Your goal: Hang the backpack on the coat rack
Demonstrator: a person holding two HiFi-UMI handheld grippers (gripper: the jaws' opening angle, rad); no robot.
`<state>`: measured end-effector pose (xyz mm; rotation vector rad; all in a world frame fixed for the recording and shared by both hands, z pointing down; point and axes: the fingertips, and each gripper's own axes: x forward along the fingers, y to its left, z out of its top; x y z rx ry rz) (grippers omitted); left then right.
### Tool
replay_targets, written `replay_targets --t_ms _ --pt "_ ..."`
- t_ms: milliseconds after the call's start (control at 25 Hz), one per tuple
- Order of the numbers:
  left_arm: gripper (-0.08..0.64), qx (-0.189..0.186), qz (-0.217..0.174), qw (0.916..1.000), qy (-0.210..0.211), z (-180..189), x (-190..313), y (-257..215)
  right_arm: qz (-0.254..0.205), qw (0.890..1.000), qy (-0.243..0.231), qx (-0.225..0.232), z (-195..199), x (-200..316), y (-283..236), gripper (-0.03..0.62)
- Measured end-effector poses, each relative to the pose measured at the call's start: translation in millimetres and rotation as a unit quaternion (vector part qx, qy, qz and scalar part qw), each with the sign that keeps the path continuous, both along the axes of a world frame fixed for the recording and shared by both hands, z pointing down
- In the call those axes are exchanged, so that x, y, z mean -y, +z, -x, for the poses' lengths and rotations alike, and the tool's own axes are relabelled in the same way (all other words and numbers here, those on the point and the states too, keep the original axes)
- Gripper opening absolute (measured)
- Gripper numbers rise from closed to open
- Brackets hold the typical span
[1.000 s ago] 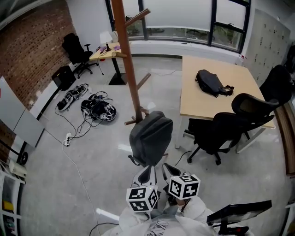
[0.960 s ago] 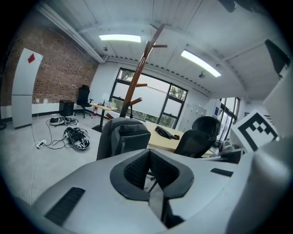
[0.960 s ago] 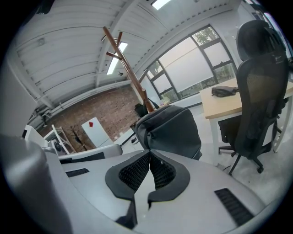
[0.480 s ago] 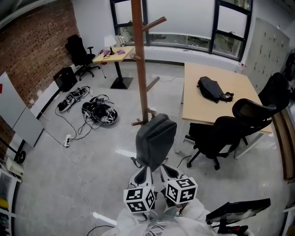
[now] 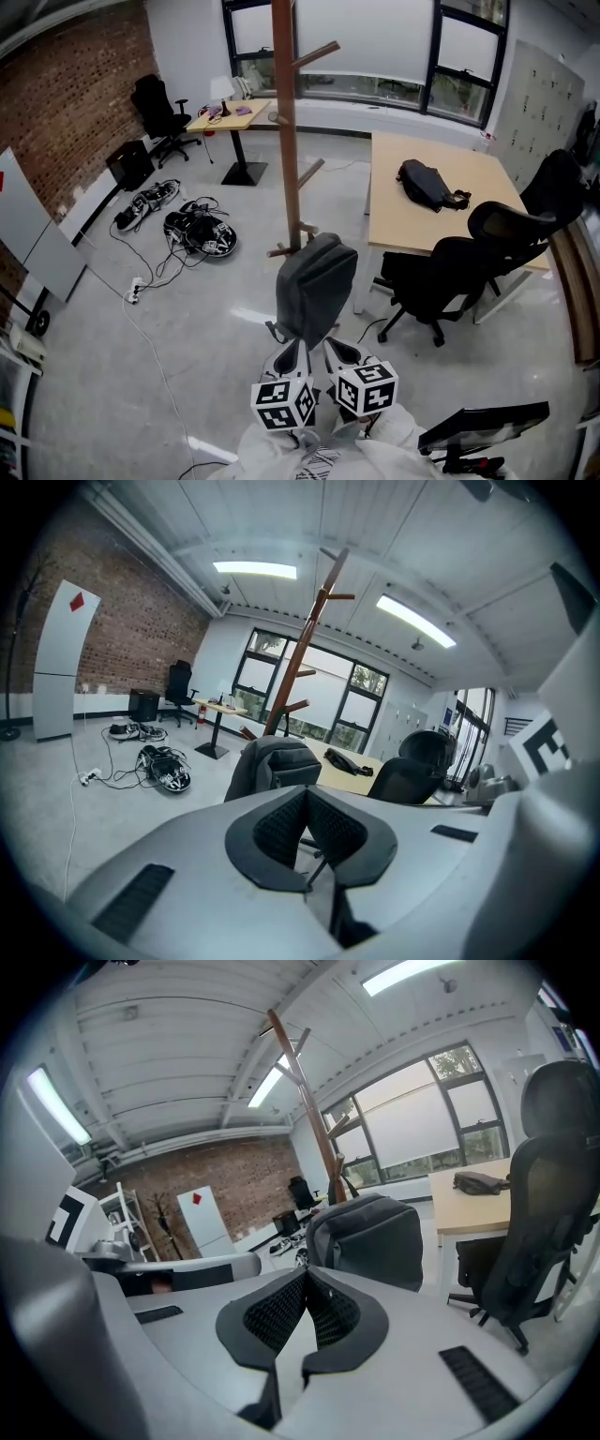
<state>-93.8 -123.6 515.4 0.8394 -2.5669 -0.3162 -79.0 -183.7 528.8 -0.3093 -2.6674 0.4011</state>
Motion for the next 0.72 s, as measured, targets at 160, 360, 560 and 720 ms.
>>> replay_targets --t_ms 160,360,560,720 --pt "0.003 -0.001 -0.005 1.0 0.006 0.4 5.4 -0.8 -0.002 1.0 0.006 -0.006 -1.1 5.0 1.7 0.011" --pt "0.002 -0.003 -0.002 1.0 0.008 -0.5 5.0 0.1 -0.001 1.0 0.012 -0.006 -2.8 6.5 0.4 0.011" --pt "0.003 -0.005 -0.001 1.0 0.004 1.1 4.3 2.7 -0.005 1.0 0.012 -0.002 -1.7 9.0 -0.9 0.011" --pt "0.003 -0.002 0.0 1.0 0.0 3.3 1.6 -0.9 -0.005 1.0 0.007 -0.002 0.0 5.3 -2.7 0.011"
